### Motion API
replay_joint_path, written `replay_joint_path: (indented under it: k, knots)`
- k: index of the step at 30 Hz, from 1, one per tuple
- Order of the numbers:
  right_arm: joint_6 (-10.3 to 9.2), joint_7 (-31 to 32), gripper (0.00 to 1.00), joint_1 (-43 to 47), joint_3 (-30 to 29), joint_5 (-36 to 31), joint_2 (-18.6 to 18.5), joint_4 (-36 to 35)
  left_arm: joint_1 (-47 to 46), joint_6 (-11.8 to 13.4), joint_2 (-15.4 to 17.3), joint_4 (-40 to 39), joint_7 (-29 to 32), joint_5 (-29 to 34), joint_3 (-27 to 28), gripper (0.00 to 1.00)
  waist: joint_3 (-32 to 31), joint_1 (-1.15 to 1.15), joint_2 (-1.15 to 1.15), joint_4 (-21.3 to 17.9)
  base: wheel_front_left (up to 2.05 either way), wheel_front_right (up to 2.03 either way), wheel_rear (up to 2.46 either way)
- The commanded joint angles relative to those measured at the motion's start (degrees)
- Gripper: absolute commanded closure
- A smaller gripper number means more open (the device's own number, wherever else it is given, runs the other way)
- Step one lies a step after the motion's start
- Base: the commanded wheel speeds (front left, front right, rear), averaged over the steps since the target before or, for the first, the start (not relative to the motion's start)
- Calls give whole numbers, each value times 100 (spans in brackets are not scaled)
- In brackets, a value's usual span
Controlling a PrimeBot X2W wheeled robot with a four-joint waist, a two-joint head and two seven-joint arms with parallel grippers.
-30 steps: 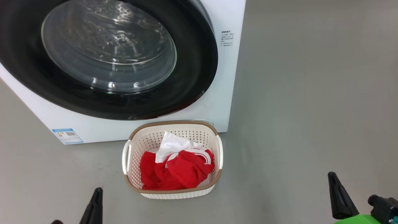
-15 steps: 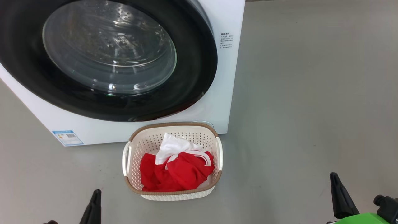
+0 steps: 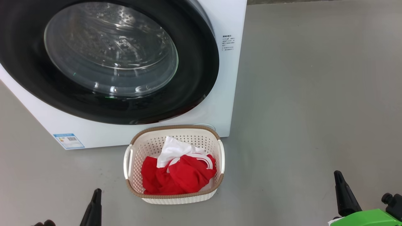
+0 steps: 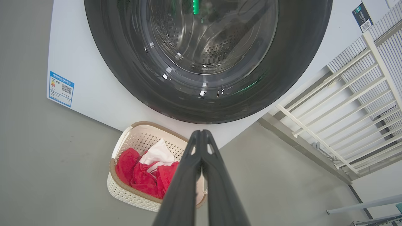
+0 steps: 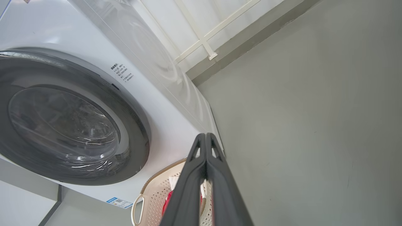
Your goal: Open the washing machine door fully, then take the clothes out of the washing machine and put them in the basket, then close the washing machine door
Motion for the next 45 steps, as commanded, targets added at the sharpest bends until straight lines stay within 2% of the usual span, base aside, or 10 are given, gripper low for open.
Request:
replay_joint_path:
  k: [1, 45]
  knots:
    - [-2, 28, 100, -234, 56, 167, -97, -127, -207, -13, 47, -91, 45, -173, 113, 100, -6, -1, 0, -1, 0, 0, 0]
    - [-4, 742, 100, -646, 73, 2653, -170, -82, -581, -27, -80, 139, 734, -2521, 324, 100, -176, -1, 0, -27, 0, 0, 0]
